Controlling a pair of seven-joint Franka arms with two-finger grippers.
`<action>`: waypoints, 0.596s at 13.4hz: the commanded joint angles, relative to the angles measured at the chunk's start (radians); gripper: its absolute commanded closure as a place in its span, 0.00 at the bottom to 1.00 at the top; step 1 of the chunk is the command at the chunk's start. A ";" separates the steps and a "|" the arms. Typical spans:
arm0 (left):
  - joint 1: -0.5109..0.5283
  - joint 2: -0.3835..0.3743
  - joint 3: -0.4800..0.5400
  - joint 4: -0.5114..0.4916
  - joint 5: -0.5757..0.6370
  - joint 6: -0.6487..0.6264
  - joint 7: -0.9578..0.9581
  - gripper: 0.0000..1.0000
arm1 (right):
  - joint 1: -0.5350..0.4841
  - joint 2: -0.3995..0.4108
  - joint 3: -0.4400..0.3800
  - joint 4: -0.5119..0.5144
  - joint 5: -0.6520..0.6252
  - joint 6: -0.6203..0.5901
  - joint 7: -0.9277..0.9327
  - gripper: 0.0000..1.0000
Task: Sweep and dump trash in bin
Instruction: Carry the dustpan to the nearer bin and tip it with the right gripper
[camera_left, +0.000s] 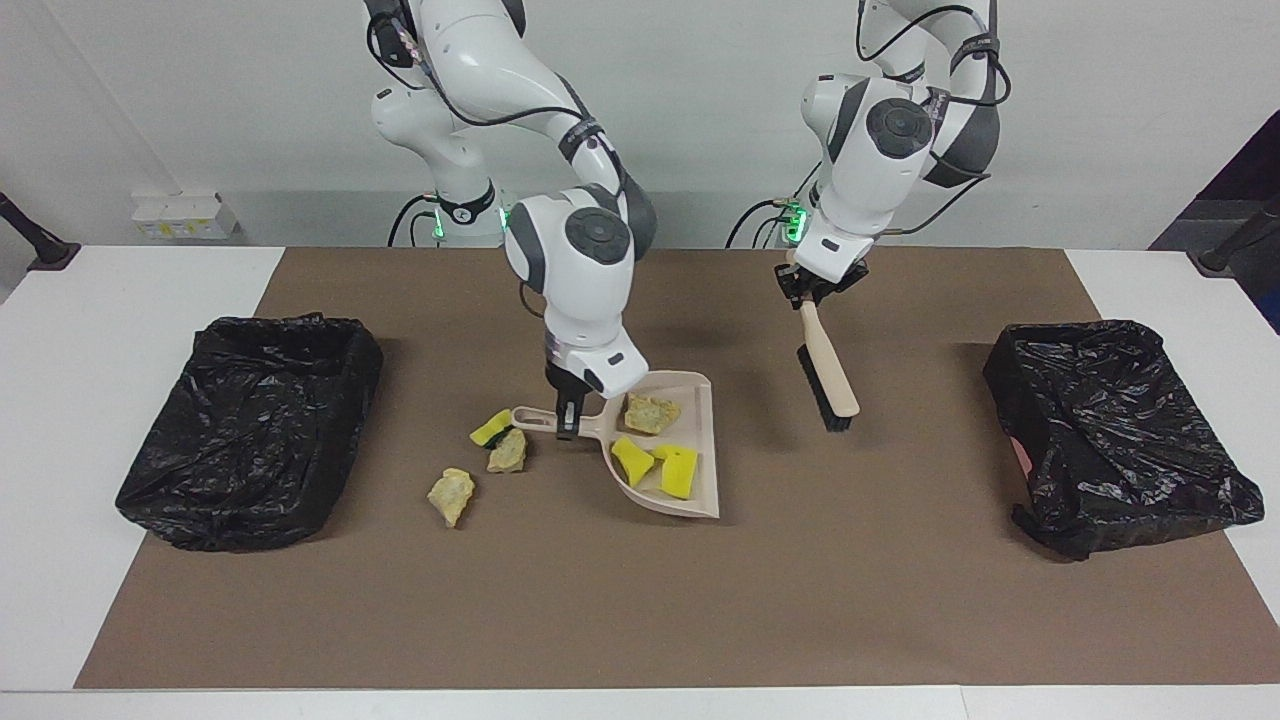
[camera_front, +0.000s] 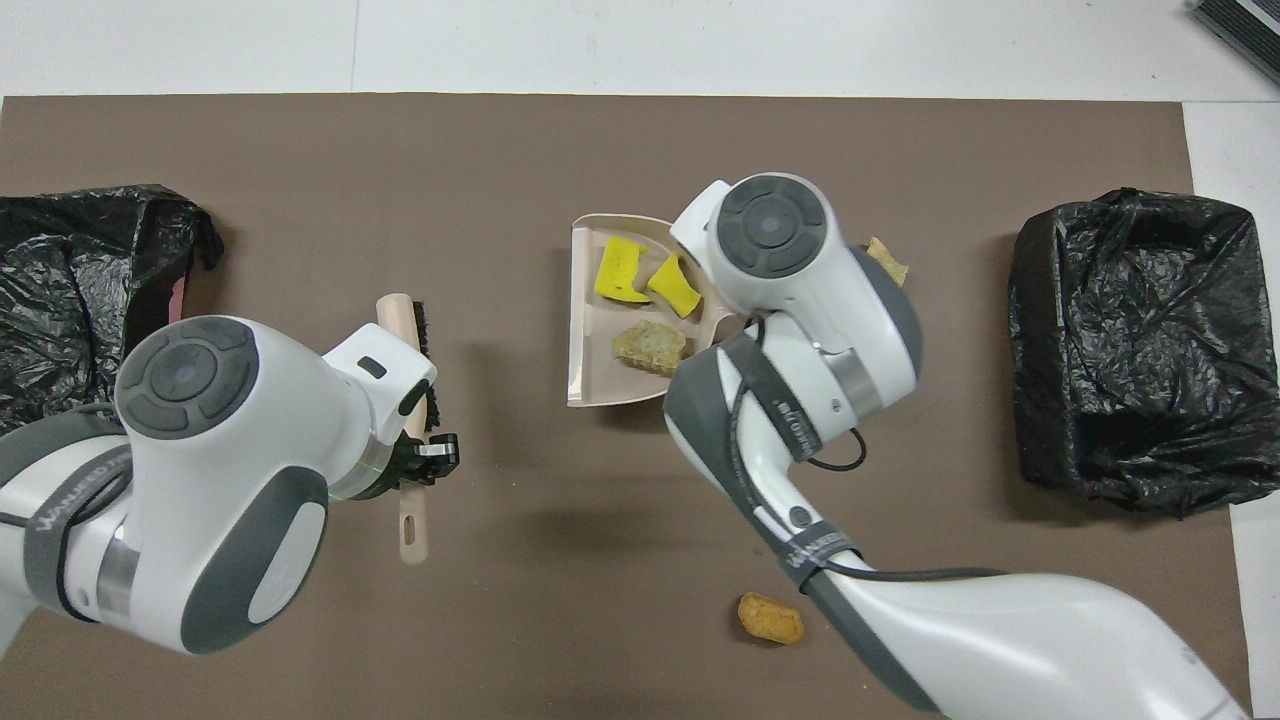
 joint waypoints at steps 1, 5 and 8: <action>-0.117 -0.042 -0.004 -0.042 0.028 0.007 -0.132 1.00 | -0.091 -0.097 0.012 -0.018 0.037 -0.064 -0.132 1.00; -0.275 -0.034 -0.004 -0.184 0.024 0.162 -0.189 1.00 | -0.267 -0.152 0.012 -0.017 0.039 -0.144 -0.403 1.00; -0.349 -0.025 -0.006 -0.260 0.019 0.263 -0.262 1.00 | -0.388 -0.190 0.000 -0.015 0.020 -0.193 -0.535 1.00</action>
